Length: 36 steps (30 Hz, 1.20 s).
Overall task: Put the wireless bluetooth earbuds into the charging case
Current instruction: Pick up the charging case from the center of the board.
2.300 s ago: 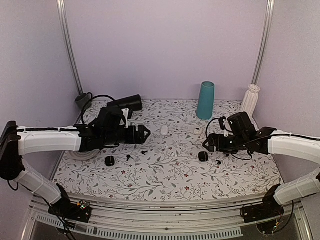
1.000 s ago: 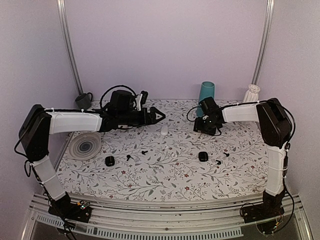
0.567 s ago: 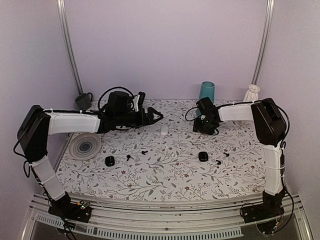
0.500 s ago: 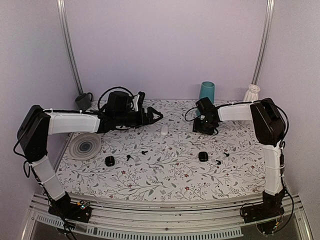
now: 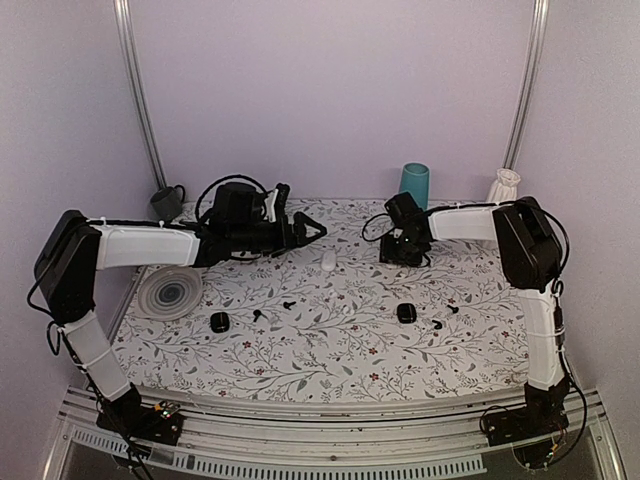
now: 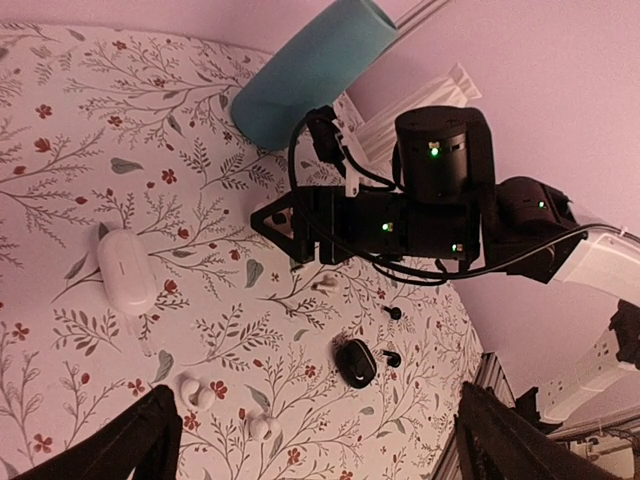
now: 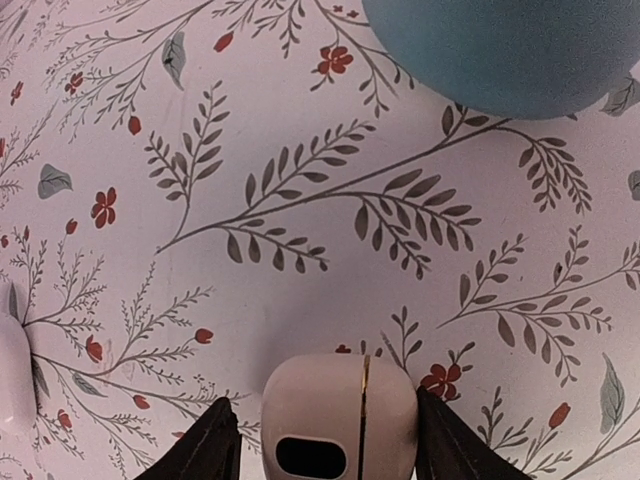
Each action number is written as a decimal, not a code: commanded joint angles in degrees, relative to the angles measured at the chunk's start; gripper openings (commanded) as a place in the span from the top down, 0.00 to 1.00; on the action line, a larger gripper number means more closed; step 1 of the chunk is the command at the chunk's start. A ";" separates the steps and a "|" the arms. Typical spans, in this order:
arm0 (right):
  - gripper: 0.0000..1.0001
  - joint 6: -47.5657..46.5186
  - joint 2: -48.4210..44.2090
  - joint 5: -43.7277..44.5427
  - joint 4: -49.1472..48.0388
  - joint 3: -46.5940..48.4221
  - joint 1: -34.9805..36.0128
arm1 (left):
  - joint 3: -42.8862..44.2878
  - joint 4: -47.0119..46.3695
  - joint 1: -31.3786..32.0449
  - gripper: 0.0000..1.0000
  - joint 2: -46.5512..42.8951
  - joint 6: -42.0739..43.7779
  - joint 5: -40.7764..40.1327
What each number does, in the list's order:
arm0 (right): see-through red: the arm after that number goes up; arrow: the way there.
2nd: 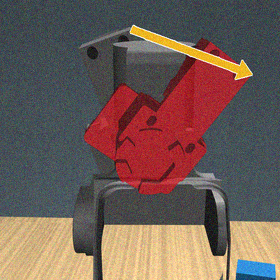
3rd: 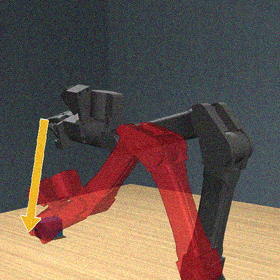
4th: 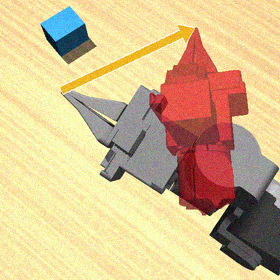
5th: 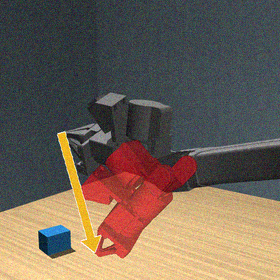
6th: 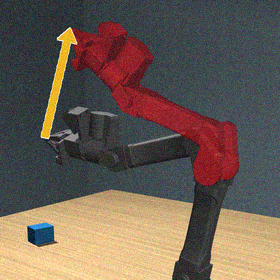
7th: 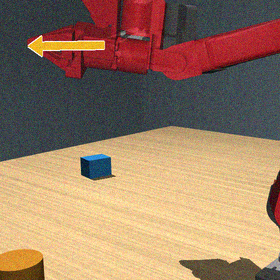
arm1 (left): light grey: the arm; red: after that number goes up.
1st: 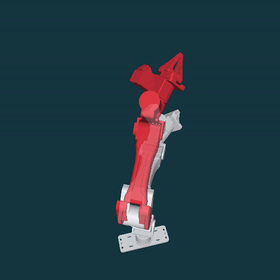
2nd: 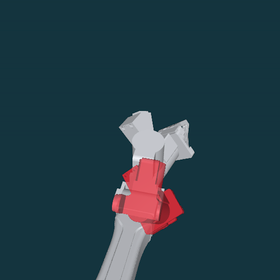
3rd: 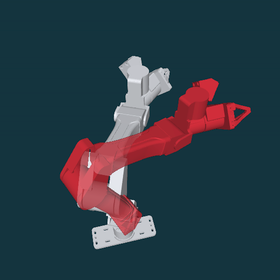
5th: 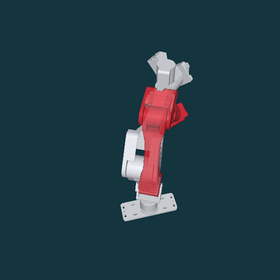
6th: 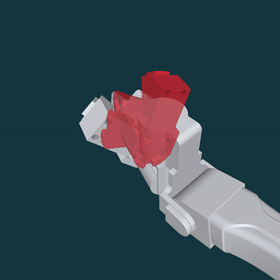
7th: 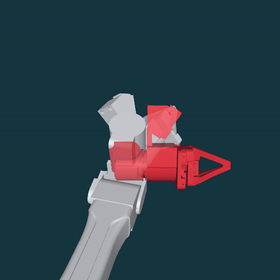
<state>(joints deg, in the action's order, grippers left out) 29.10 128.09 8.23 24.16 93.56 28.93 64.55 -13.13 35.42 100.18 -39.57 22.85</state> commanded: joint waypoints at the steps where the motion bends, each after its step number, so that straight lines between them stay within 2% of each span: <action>1: 0.40 -1.95 1.33 0.91 2.10 1.14 0.43 | -0.91 -2.31 -0.79 0.04 -0.34 -1.24 0.84; 5: 0.40 -3.73 1.06 1.27 2.00 0.65 0.57 | -1.25 -2.63 -0.86 0.04 -0.31 -1.71 0.97; 12: 0.47 -5.74 2.19 0.85 2.63 1.40 1.23 | -2.81 -4.50 -1.22 0.04 -0.39 -3.82 0.99; 19: 0.63 -7.78 1.40 0.67 2.58 1.28 1.67 | -3.21 -5.71 -1.96 0.06 0.70 -6.14 3.62; 26: 0.66 -11.72 -6.19 -2.75 -3.52 -4.50 2.71 | -2.56 -6.19 -2.36 0.08 2.03 -8.39 6.06; 36: 0.67 -16.54 -20.35 -10.36 -14.41 -17.41 8.37 | -2.04 -11.45 -2.53 0.20 7.99 -14.83 10.90</action>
<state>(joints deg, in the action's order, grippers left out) 15.33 114.54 2.63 16.93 79.94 34.63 61.87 -20.45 33.50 105.41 -50.87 30.26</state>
